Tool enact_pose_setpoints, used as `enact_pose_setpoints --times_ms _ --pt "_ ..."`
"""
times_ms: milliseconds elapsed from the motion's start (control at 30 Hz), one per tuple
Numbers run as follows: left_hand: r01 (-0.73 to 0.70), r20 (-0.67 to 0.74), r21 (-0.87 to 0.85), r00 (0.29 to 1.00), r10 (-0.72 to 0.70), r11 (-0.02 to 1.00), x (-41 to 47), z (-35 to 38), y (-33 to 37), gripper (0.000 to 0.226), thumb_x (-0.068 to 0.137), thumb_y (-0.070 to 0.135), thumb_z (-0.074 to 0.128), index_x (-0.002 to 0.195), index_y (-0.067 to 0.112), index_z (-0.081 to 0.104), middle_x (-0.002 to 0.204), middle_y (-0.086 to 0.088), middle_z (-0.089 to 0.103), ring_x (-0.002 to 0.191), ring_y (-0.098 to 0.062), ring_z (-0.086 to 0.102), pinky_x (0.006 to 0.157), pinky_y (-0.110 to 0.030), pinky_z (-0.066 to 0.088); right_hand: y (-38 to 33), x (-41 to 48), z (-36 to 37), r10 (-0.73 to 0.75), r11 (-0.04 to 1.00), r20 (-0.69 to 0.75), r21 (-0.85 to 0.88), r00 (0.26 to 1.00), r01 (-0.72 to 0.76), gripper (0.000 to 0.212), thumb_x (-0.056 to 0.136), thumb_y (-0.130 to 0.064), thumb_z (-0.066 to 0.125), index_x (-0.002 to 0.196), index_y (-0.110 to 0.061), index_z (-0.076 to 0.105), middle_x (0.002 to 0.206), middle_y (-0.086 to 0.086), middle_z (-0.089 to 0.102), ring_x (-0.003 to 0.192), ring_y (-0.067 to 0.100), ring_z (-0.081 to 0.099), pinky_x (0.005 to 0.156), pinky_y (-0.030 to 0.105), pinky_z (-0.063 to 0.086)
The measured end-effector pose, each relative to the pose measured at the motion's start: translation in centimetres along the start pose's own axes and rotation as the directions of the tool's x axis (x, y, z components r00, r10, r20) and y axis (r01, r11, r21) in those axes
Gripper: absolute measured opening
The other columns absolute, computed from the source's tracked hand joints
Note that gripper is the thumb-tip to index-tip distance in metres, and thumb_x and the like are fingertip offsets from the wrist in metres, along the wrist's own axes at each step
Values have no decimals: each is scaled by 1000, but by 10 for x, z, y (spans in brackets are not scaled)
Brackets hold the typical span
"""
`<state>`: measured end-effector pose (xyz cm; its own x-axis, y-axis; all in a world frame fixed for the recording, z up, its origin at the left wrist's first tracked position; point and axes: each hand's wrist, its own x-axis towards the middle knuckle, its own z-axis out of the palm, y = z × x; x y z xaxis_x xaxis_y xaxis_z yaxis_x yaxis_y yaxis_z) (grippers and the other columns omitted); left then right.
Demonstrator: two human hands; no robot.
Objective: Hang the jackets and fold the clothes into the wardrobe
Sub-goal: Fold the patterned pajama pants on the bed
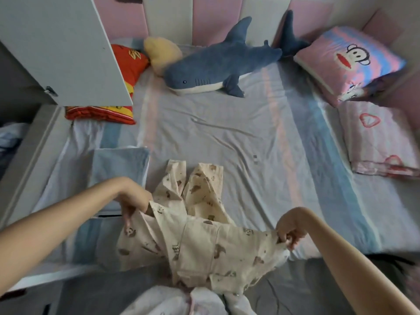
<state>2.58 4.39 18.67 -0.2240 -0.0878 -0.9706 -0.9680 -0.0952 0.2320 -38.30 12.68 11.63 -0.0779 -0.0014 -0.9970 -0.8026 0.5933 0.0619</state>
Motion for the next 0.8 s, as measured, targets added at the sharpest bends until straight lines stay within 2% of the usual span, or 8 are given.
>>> enact_pose_setpoints --times_ms 67,167,234,367,434,534,634,801 --pt "-82 -111 -113 991 69 990 5 -12 4 18 87 11 65 103 5 68 93 -8 72 79 -27 71 59 -29 58 -3 4 -14 -7 971 -104 236 995 32 23 88 16 36 100 9 54 102 20 54 69 24 64 64 32 60" --pt "-308 -442 -200 876 195 930 -2 -69 37 26 90 -1 49 102 10 70 92 -14 69 72 -24 67 58 -29 54 -30 -24 -78 -43 721 -509 580 860 379 17 89 13 43 96 7 57 84 18 59 58 25 65 45 30 56" --pt "-428 -717 -91 655 239 899 -37 -138 70 34 89 -6 44 105 8 71 101 -18 70 86 -30 67 71 -36 54 -61 -81 -140 -51 585 -754 509 655 631 18 89 8 49 102 2 60 77 11 57 42 13 60 39 21 51" --pt "-589 -958 226 11 288 776 -188 -251 149 31 91 -4 48 113 6 68 119 -12 65 111 -27 59 86 -22 47 -110 -255 -236 -4 210 -989 144 148 967 27 87 0 55 113 -2 64 89 10 70 64 13 59 59 24 53" --pt "-671 -954 299 -193 229 679 -260 -271 178 36 93 -9 38 114 1 66 114 -4 60 104 -20 56 72 -13 45 -126 -333 -252 128 52 -988 -79 -85 996 29 83 4 51 101 -11 69 59 -8 69 54 5 59 53 19 51" --pt "-698 -899 425 -397 183 576 -337 -289 203 43 90 -13 32 110 1 68 113 -6 63 109 -18 54 84 -16 41 -133 -414 -273 203 -57 -945 -274 -258 960 45 75 9 38 84 -20 72 45 -11 60 49 6 61 43 20 48" --pt "-701 -872 474 -456 176 533 -348 -298 205 37 91 -11 37 106 1 69 111 -10 65 107 -22 57 89 -24 44 -129 -431 -288 204 -64 -940 -293 -274 954 51 71 10 31 73 -23 70 68 4 65 65 26 64 47 28 54" --pt "-710 -909 409 -371 188 574 -292 -303 186 38 91 -11 37 104 2 71 113 -12 66 108 -25 58 97 -31 46 -125 -389 -289 157 7 -957 -246 -244 969 51 69 13 30 75 -18 71 76 12 66 71 29 63 67 40 58"
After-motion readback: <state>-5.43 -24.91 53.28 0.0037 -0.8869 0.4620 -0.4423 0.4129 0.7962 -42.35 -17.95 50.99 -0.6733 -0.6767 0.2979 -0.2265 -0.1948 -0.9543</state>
